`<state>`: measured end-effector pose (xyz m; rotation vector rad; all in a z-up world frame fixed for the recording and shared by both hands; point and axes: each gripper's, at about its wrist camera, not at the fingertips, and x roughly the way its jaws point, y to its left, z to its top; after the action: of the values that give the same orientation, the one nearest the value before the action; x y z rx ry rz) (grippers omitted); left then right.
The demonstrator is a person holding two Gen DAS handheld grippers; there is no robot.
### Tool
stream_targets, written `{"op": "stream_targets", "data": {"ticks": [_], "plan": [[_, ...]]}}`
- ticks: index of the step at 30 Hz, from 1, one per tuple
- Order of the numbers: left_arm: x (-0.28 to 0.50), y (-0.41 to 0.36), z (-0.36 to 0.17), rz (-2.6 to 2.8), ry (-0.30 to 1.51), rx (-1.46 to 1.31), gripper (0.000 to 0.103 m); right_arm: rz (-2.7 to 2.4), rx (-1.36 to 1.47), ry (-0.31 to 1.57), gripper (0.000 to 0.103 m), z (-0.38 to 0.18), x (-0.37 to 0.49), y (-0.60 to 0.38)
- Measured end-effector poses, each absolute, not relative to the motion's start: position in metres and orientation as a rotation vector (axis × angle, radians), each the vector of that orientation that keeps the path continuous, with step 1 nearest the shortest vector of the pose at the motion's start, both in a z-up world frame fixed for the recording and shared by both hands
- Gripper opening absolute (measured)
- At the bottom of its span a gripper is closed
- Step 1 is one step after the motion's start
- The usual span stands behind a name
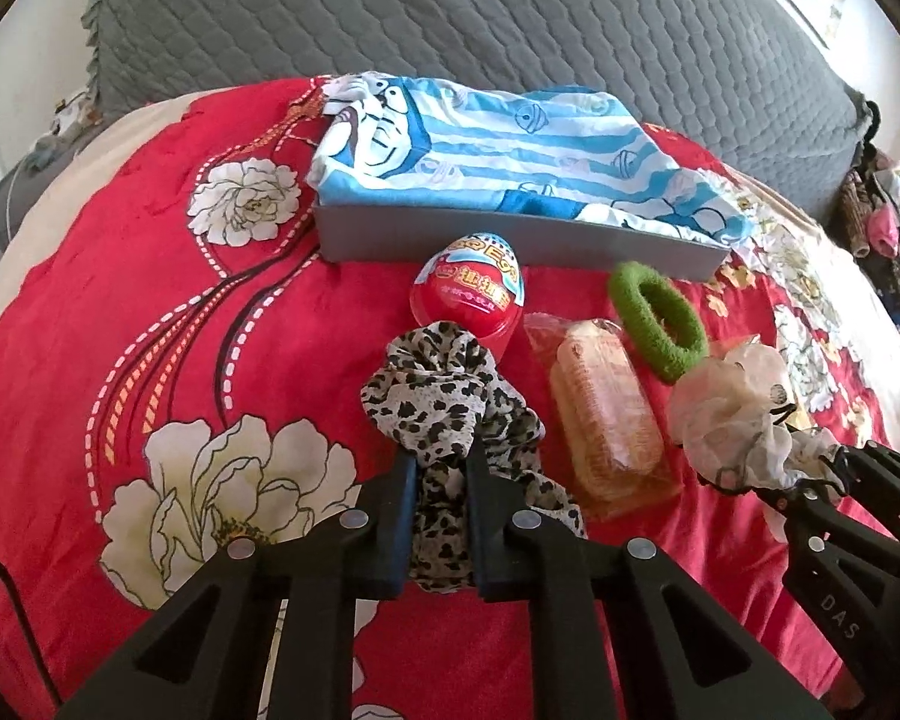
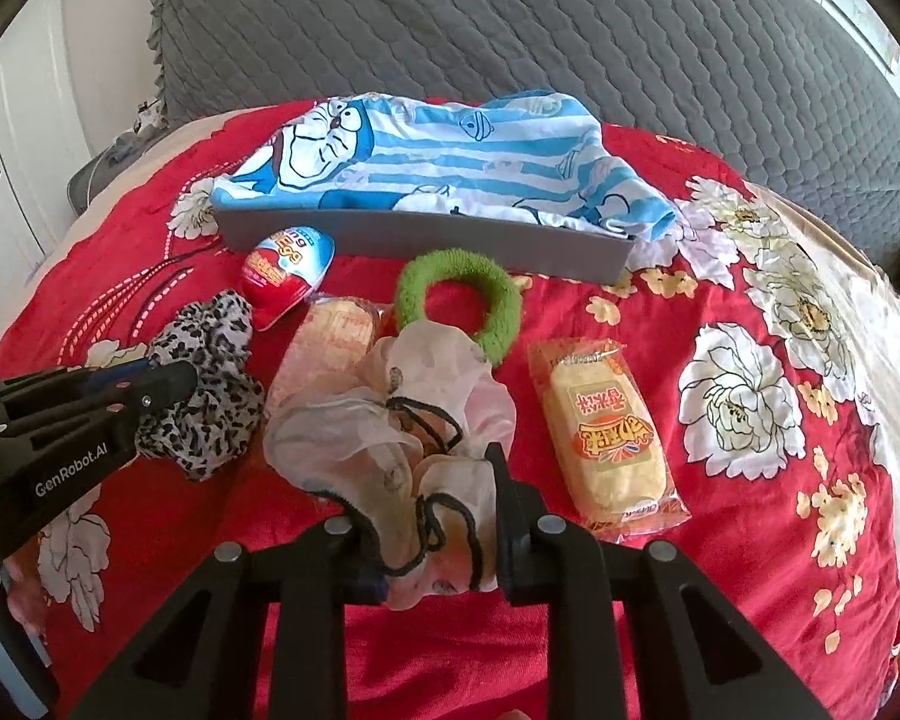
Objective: Organize objects
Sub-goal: 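Lift both scrunchies and carry them over the shirt in the grey tray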
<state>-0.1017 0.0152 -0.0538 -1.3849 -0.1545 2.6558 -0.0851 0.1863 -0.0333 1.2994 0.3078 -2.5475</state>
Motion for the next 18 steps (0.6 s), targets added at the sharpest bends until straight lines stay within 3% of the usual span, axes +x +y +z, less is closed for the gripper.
{"op": "stream_targets", "data": {"ticks": [18], "plan": [[-0.085,0.020,-0.013,2.751,-0.124,-1.235,0.014,-2.578,1.184,0.262,0.025,-0.002,-0.076,0.186]]}}
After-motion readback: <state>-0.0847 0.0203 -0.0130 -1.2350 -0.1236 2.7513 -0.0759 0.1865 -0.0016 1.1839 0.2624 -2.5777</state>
